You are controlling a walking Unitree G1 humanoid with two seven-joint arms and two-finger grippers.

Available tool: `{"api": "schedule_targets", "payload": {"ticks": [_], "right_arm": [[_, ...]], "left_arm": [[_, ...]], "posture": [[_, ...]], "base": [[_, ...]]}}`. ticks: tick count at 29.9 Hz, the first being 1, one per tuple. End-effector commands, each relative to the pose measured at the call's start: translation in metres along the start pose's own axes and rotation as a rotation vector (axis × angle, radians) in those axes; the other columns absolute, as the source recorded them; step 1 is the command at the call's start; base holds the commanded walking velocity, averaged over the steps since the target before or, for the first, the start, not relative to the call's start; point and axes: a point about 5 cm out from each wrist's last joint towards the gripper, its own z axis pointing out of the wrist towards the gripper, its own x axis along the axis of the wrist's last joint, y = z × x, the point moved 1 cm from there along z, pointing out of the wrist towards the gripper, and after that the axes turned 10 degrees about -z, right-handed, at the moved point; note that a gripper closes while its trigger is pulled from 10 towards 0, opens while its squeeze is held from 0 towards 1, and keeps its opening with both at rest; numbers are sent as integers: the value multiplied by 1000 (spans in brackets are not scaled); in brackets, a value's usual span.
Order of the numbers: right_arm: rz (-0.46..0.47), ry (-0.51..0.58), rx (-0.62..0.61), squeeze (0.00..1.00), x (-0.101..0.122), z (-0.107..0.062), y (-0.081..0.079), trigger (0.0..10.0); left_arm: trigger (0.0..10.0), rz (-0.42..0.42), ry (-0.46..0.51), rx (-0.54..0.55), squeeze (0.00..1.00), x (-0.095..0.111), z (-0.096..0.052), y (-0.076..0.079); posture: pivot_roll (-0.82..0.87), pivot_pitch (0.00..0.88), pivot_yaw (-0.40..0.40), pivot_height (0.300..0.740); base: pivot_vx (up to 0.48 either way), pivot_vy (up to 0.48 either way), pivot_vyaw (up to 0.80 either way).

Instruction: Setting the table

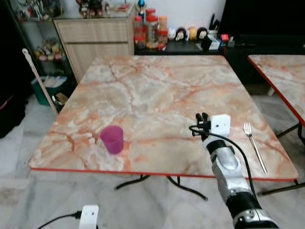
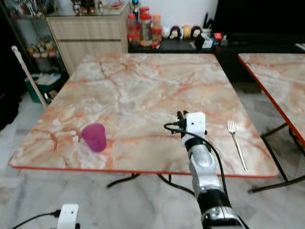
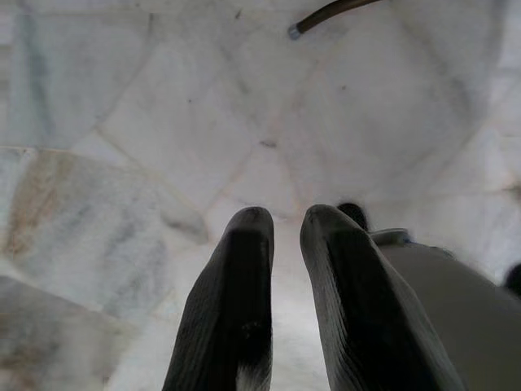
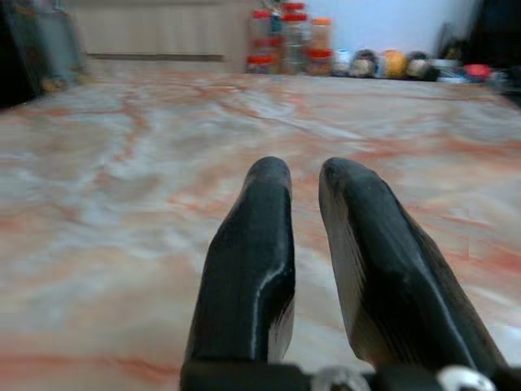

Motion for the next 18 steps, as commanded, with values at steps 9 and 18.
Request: {"api": "schedule_targets", "payload": {"ticks": [9, 18], "right_arm": [[-7, -12, -17, 0, -3, -2, 10, 10000], [-5, -16, -17, 0, -3, -2, 10, 10000]], "left_arm": [[10000, 8, -5, -5, 0, -1, 0, 3], [10000, 24, -5, -13, 0, 0, 0, 4]], "posture": [[-10, 0, 22, 732], [-9, 0, 21, 732]], "base": [[294, 0, 0], [30, 0, 0]]}}
